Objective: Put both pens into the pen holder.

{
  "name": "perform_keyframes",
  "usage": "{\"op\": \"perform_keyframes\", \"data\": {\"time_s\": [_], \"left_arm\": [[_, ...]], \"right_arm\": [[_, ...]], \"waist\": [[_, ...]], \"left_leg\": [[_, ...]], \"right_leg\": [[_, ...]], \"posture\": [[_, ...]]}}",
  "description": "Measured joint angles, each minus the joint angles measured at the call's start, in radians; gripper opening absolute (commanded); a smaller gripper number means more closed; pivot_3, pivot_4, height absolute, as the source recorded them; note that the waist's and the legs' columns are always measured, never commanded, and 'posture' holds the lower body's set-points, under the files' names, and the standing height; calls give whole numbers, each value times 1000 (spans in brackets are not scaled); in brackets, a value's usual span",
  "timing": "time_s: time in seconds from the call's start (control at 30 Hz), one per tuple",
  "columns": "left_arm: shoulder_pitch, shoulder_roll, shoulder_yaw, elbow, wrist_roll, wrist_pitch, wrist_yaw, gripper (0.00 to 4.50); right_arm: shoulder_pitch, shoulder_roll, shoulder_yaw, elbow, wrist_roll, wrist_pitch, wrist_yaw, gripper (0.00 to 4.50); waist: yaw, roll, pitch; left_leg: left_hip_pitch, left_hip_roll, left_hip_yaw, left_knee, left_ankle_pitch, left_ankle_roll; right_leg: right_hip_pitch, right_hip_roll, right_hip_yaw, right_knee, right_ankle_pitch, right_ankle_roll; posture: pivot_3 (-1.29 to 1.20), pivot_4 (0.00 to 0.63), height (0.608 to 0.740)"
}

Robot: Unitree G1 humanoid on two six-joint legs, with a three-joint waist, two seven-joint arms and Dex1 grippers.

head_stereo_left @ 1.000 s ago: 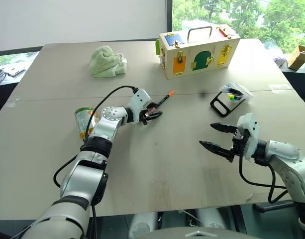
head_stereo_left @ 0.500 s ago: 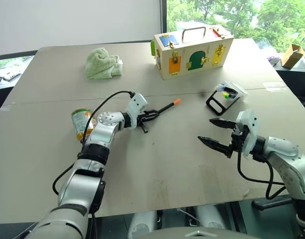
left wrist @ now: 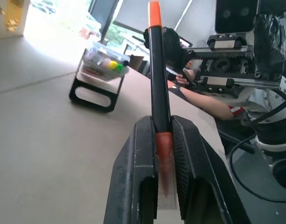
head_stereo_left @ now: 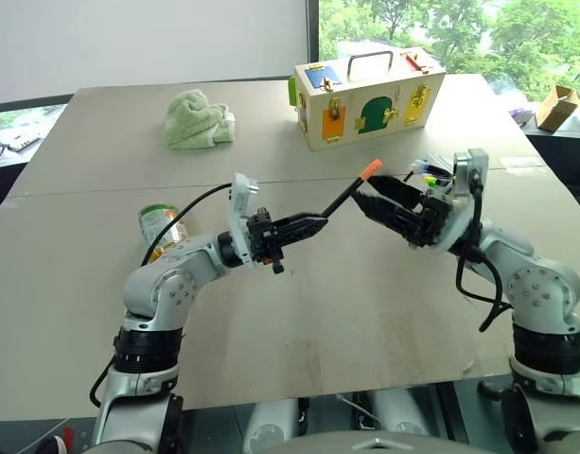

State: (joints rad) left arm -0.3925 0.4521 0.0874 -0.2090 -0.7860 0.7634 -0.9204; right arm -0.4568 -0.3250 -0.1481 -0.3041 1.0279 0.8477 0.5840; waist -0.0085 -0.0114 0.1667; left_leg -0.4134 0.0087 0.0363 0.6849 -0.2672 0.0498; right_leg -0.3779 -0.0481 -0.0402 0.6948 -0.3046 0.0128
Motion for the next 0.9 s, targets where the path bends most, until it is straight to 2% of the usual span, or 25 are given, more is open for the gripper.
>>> {"op": "perform_keyframes", "data": {"time_s": [0.2,0.3,0.33,0.37,0.4,0.43,0.5,0.53,0.57,0.77,0.9], "left_arm": [[-3,-6,-19,-4,0,-7,4,20],[-3,-6,-20,-4,0,-9,7,0],[-3,-6,-20,-6,-1,-12,5,0],[-3,-7,-20,-10,-3,-14,3,0],[-4,-9,-21,-14,-3,-15,2,0],[-5,-10,-22,-17,-4,-16,0,0],[-7,-10,-27,-20,-7,-22,-5,0],[-7,-10,-31,-19,-7,-24,-9,0],[-6,-10,-35,-19,-11,-24,-14,0],[-6,-10,-56,-15,0,-13,14,2700],[-30,3,-51,-12,64,-59,75,2700]], "right_arm": [[-23,16,2,29,19,4,-30,4473],[-23,17,4,32,20,3,-30,3637],[-23,18,4,36,20,3,-30,3220],[-23,18,4,39,20,3,-31,2593],[-23,18,4,39,20,3,-31,2270],[-23,18,4,39,20,3,-31,1669],[-21,18,2,40,20,3,-34,881],[-20,21,2,40,40,4,-29,318],[-20,27,0,38,55,4,-24,99],[-20,16,8,24,60,-4,-28,79],[-28,-38,-1,41,-5,-53,-23,79]], "waist": [[0,0,0],[-2,0,0],[-2,0,0],[-2,0,0],[-2,0,0],[-2,0,0],[-2,0,0],[-2,0,0],[-2,0,0],[-2,0,0],[0,0,0]], "left_leg": [[-1,-1,0,0,0,0],[-1,-1,0,-1,0,0],[-1,-1,0,-1,0,0],[-1,-1,0,-1,0,0],[-1,-1,0,-1,0,0],[-1,-1,0,-1,0,0],[-1,-1,0,-1,0,0],[-1,-1,0,-1,0,0],[-1,-1,0,-1,0,0],[-1,-1,0,-1,0,0],[-1,-1,0,-1,0,0]], "right_leg": [[-1,0,1,-2,0,0],[-1,0,1,-1,0,0],[-1,0,1,-1,0,0],[-1,0,1,-1,0,0],[-1,0,1,-1,0,0],[-1,0,1,-1,0,0],[-1,0,1,-1,0,0],[-1,0,1,-1,0,0],[-1,0,1,-1,0,0],[-1,0,1,-1,0,0],[-1,0,1,-1,0,0]], "posture": [[0,150,740],[0,150,740],[0,150,740],[0,150,740],[0,150,740],[0,150,740],[0,150,740],[0,150,740],[0,150,740],[0,150,740],[0,150,740]]}}
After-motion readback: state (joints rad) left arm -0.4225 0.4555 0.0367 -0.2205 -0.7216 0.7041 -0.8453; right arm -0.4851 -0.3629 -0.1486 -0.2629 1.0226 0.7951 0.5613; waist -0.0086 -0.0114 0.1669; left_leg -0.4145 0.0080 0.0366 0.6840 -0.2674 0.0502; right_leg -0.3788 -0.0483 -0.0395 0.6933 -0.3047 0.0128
